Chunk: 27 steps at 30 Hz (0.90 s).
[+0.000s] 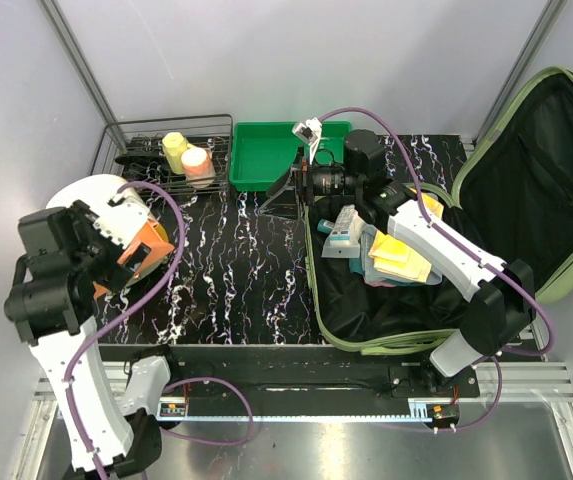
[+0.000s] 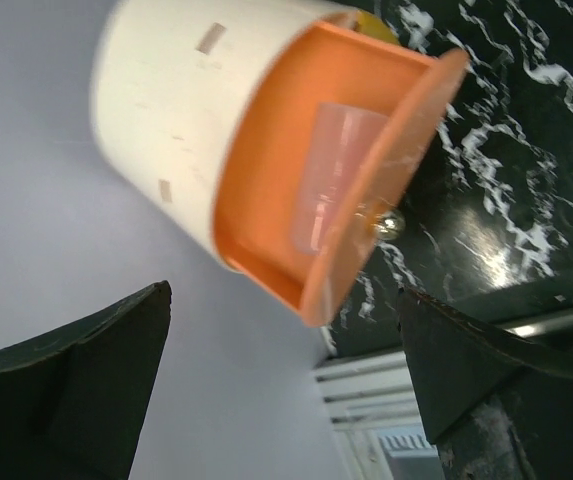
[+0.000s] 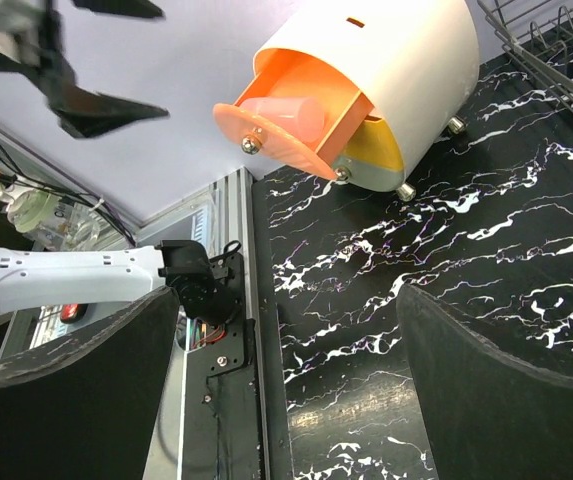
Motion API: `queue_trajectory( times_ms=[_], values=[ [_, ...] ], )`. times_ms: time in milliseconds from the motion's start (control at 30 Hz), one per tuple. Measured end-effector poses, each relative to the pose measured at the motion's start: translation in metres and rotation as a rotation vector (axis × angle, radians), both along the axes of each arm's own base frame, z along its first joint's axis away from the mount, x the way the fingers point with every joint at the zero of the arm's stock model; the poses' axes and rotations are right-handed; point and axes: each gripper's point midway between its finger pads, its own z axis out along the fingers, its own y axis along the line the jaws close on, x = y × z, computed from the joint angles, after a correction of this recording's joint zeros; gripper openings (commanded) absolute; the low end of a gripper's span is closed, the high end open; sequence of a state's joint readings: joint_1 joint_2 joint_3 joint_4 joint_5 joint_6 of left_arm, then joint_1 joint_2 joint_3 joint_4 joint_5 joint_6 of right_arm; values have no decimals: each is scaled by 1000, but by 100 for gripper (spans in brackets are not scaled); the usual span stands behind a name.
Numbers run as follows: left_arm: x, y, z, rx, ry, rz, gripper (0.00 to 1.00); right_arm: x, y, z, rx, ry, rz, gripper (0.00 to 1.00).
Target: Open, take out, and arrange the luggage
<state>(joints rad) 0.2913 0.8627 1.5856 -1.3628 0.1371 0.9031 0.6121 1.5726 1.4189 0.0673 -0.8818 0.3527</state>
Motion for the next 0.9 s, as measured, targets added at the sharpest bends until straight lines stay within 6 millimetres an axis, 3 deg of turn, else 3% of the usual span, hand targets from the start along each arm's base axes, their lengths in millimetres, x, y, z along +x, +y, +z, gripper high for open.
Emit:
queue_trajectory(
  times_ms=[133,267,533,900],
  values=[
    [2,0,-56,-68,162,19,99,0,0,0,0,8,2,100],
    [3,1,-85,-110,274,44,99,1,1,-3,-3,20,1,100],
    [0,23,-89,-73,296,199,99,6,5,-16,-20,63,1,100],
    [43,64,-92,79,218,284,99,9,8,-24,-31,90,0,100]
  ],
)
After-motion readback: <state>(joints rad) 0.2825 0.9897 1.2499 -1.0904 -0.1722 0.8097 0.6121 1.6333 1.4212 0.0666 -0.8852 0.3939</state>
